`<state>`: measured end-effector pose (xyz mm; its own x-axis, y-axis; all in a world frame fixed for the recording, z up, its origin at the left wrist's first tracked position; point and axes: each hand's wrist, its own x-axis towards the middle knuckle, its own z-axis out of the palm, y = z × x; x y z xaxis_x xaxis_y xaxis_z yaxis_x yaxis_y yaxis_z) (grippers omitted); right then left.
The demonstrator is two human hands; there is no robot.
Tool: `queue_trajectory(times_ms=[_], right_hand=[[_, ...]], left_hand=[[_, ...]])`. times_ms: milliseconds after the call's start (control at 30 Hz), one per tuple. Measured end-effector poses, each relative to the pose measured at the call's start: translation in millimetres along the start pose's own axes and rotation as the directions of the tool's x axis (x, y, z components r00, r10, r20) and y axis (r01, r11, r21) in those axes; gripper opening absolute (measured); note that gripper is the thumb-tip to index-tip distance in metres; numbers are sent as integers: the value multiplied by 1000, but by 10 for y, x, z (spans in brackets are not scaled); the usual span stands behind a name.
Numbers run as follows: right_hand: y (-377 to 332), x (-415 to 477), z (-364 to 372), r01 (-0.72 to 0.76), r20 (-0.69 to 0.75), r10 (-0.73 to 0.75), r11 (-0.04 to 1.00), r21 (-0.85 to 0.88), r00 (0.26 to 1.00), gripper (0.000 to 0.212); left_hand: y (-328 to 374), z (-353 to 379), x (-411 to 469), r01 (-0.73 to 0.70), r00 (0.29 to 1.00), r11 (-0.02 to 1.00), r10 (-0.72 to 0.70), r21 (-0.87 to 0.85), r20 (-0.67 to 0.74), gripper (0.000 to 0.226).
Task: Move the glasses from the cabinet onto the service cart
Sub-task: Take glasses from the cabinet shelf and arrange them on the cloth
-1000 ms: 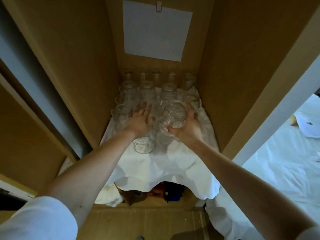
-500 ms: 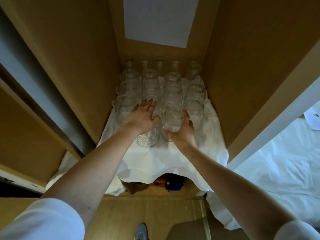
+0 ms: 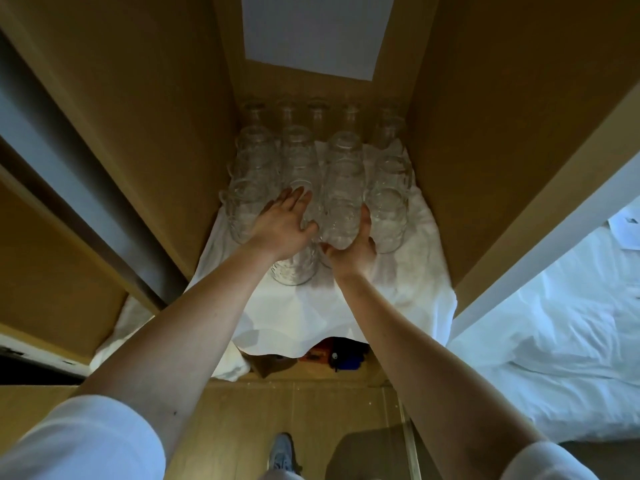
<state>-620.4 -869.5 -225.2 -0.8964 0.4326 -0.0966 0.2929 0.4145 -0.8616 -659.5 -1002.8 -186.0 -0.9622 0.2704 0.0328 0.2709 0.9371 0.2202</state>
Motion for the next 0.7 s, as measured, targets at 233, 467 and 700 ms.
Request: queue_trajectory(times_ms=[233,467,700], right_hand=[[16,1,48,18,-26,-16,996,88,1000,100],[180,-2,65,60,31,-60,998,25,998,97],[219,-82,-112,121,148,-93,974,-190,985,110]], left_hand=[[-1,-2,-2,1,1000,1000,-1,-19,-6,66],[-25,-4,14,-9,999,1000,8,27,34,66],[87,-85,-60,38,998,978,-46,205,33,73]])
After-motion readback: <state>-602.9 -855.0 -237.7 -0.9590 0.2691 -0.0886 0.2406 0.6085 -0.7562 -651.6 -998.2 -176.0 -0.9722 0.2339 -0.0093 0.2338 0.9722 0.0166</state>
